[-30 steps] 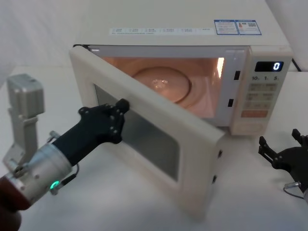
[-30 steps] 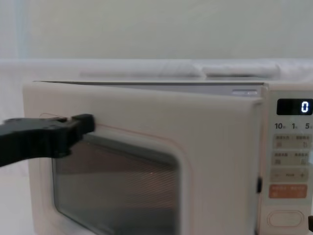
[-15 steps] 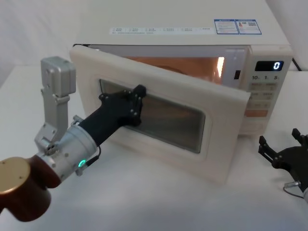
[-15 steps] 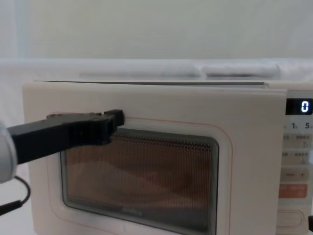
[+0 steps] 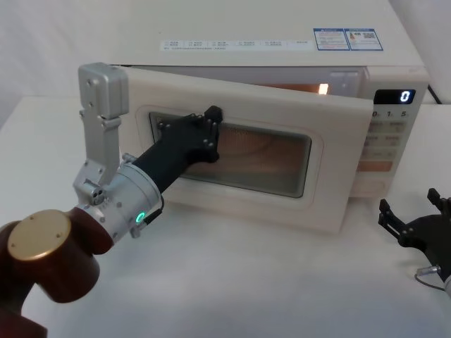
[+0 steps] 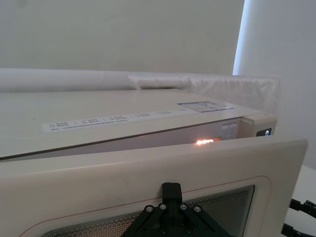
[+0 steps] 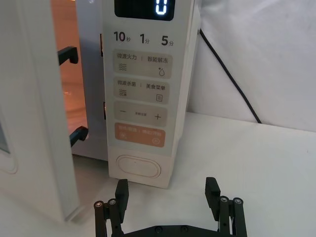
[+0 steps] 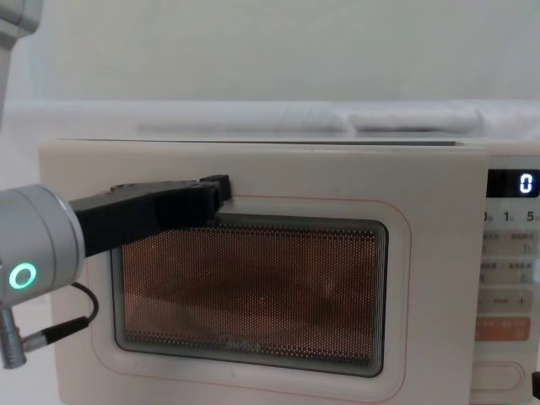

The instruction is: Press the button to open the microwave door with one hand; close the microwave door with the other hand.

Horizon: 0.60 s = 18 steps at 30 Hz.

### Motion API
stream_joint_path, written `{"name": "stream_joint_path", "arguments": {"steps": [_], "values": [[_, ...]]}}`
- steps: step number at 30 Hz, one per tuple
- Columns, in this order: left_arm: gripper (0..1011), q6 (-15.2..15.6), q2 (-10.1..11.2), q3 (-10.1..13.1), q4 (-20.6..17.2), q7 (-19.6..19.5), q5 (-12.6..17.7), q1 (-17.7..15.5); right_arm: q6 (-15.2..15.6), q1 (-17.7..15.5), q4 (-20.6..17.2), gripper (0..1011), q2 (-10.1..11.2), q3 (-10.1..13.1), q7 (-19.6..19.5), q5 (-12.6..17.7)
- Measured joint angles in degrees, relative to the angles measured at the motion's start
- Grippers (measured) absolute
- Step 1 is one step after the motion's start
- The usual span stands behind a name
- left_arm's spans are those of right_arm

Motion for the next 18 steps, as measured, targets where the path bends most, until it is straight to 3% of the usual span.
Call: {"name": "stream_joint_path", "arguments": {"steps": [18], "values": [[0,1.0,-3.4,1.6,3.0,1.8,1.5,-3.4,0.0,0.0,0.0,1002,0.0,0.0,0.0,0.0]]}}
